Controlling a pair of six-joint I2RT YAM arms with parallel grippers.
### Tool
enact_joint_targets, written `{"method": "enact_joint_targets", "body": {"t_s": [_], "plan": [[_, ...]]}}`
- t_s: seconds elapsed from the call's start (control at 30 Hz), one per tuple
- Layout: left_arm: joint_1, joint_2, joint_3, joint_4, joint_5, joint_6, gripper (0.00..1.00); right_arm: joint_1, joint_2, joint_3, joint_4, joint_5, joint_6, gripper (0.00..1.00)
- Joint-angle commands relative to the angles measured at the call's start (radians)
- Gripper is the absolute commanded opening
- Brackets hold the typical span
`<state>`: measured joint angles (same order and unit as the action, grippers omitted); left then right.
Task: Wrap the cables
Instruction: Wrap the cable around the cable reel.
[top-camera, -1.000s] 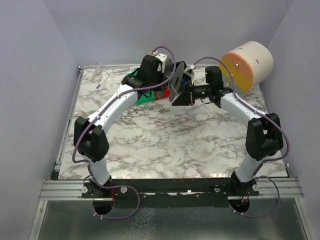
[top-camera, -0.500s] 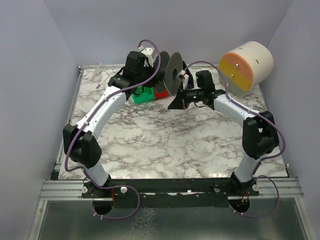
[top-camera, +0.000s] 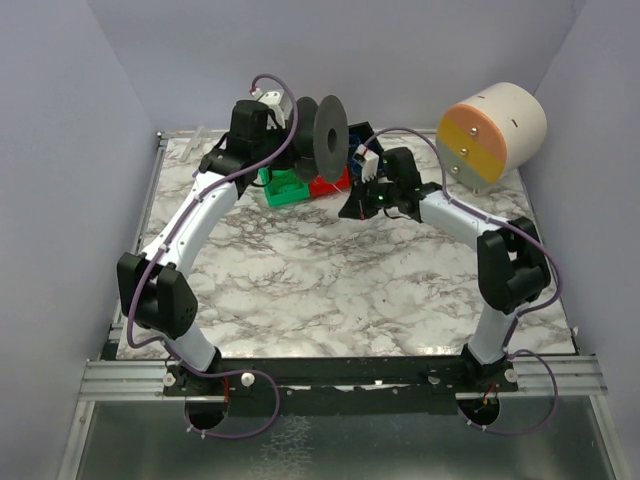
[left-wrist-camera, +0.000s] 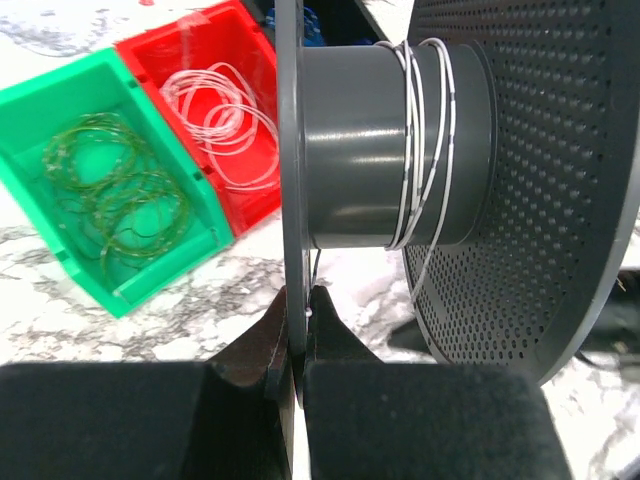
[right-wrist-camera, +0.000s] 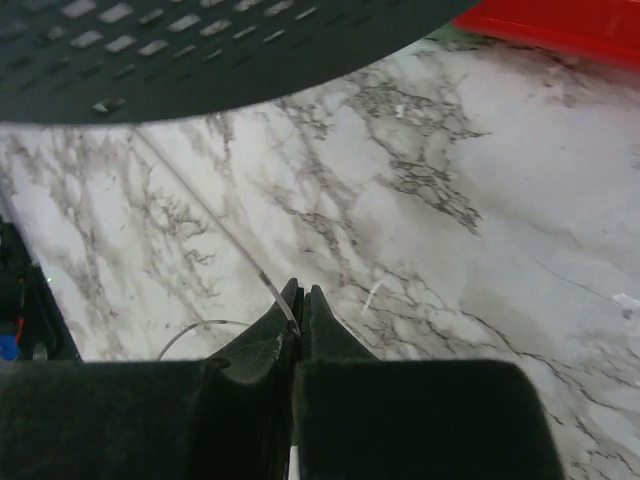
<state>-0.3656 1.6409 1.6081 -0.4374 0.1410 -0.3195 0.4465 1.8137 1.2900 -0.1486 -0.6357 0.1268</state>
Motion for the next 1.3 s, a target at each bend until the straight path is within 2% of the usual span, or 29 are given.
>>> {"method": "enact_joint_targets", "body": {"t_s": [0.0, 0.13, 0.27, 0.5, 0.63, 0.77, 0.87, 0.97, 1.27], "plan": [[0.011, -0.081, -0.005, 0.114, 0.23, 0.017, 0.0, -0.063, 0.035, -0.028, 0.018, 0.139, 0.071, 0.01], [0.011, -0.092, -0.005, 0.098, 0.373, 0.08, 0.0, -0.153, 0.011, -0.064, 0.068, 0.102, 0.121, 0.0], [0.011, -0.103, 0.005, 0.05, 0.4, 0.166, 0.0, -0.24, -0.037, -0.091, 0.097, 0.058, 0.147, 0.01], [-0.009, -0.115, 0.001, 0.02, 0.476, 0.2, 0.0, -0.274, -0.123, -0.154, 0.14, 0.202, 0.147, 0.0], [-0.047, -0.111, 0.001, -0.02, 0.45, 0.252, 0.0, -0.283, -0.122, -0.154, 0.14, 0.226, 0.144, 0.0], [-0.086, -0.104, 0.027, -0.079, 0.397, 0.312, 0.0, -0.284, -0.126, -0.138, 0.116, 0.347, 0.082, 0.01], [-0.131, -0.097, 0.059, -0.153, 0.353, 0.412, 0.0, -0.298, -0.139, -0.147, 0.131, 0.44, 0.075, 0.01], [-0.176, -0.089, 0.064, -0.203, 0.324, 0.475, 0.0, -0.339, -0.148, -0.169, 0.169, 0.393, 0.118, 0.01], [-0.266, -0.054, 0.085, -0.254, 0.188, 0.569, 0.0, -0.466, -0.213, -0.252, 0.349, 0.071, 0.245, 0.01]]}}
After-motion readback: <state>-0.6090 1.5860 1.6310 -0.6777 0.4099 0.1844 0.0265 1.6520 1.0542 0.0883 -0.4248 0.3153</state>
